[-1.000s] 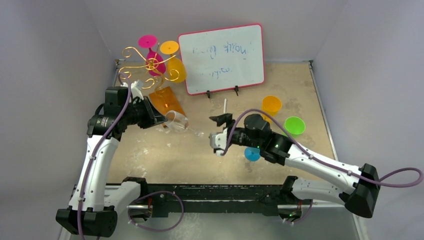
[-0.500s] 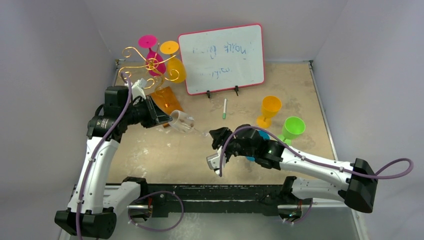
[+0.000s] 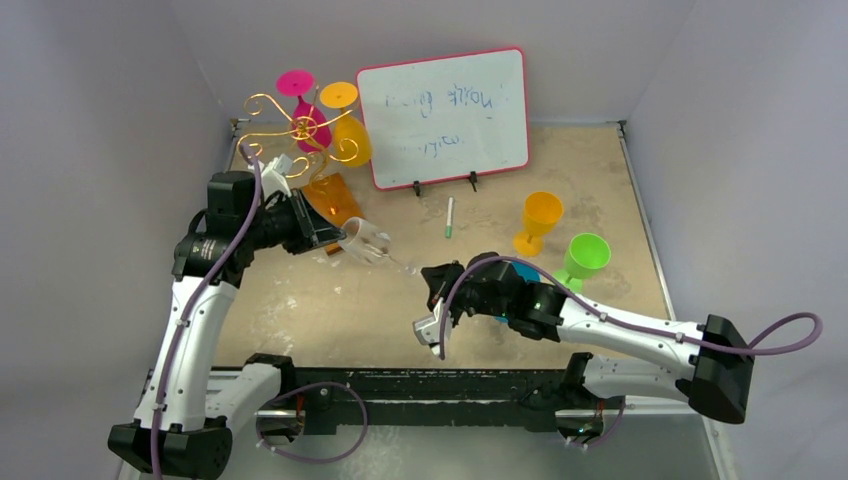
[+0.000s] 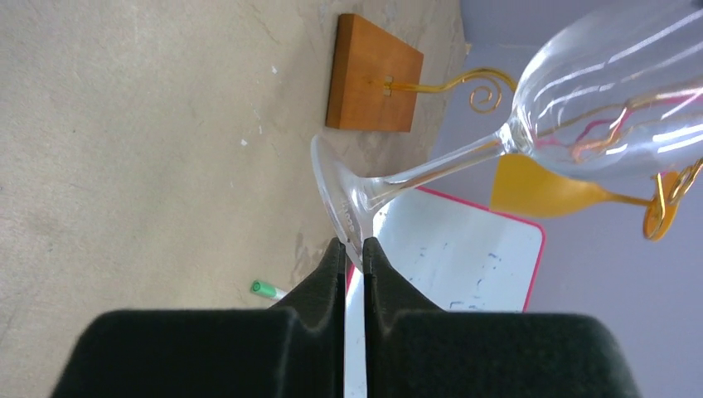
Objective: Place the wine glass upside down on the wine glass rack
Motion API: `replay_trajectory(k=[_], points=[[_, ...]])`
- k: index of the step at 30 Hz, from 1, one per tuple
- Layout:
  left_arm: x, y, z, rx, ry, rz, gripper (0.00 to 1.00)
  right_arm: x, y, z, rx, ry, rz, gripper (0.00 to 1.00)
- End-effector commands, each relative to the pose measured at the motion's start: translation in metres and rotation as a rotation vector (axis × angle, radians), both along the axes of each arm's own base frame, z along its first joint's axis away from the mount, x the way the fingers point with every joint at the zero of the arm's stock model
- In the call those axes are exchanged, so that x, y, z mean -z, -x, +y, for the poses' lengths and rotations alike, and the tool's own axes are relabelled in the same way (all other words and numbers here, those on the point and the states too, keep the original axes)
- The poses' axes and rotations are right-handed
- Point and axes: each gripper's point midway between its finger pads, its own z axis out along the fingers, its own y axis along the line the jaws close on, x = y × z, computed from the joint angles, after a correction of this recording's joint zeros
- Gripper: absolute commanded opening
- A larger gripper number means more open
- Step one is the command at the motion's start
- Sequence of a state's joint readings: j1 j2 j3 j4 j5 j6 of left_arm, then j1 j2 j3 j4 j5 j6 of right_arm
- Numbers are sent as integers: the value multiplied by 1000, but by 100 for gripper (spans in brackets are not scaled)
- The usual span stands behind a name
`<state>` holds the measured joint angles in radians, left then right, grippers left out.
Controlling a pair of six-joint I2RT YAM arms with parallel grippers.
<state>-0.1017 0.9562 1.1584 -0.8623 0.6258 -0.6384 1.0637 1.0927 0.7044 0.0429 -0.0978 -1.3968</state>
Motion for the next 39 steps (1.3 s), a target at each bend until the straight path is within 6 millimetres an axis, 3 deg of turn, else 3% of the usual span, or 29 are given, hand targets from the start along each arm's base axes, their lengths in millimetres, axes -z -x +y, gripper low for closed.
replay_trajectory(k=[1,7,10,13,15,19,20,22,26,30,34,39], points=[[-32,2,-11,48,67,-100,0,-25,1,8,-35,-60,-61,0],[-38,1,-14,54,96,-95,0,-26,5,7,-49,-58,-61,0],[-40,1,-16,59,107,-96,0,-25,4,5,-40,-62,-75,31],[-40,2,-16,61,109,-96,0,-25,4,4,-37,-60,-79,36],[-40,2,-16,62,111,-95,0,-25,5,5,-45,-60,-80,29],[-41,2,-16,63,112,-99,0,-28,6,8,-61,-64,-80,2],[-41,2,-16,62,112,-102,0,-30,7,9,-65,-72,-78,0],[-43,1,-16,58,109,-112,1,-35,9,11,-70,-95,-64,0],[-53,-1,-12,36,93,-150,23,-46,11,15,-59,-146,-14,0],[-67,-10,-6,-15,70,-208,34,-58,13,19,-41,-199,39,0],[-94,-19,2,-89,77,-308,51,-64,13,20,-25,-231,82,0],[-133,-23,13,-171,81,-482,55,-88,17,20,-2,-352,139,0]])
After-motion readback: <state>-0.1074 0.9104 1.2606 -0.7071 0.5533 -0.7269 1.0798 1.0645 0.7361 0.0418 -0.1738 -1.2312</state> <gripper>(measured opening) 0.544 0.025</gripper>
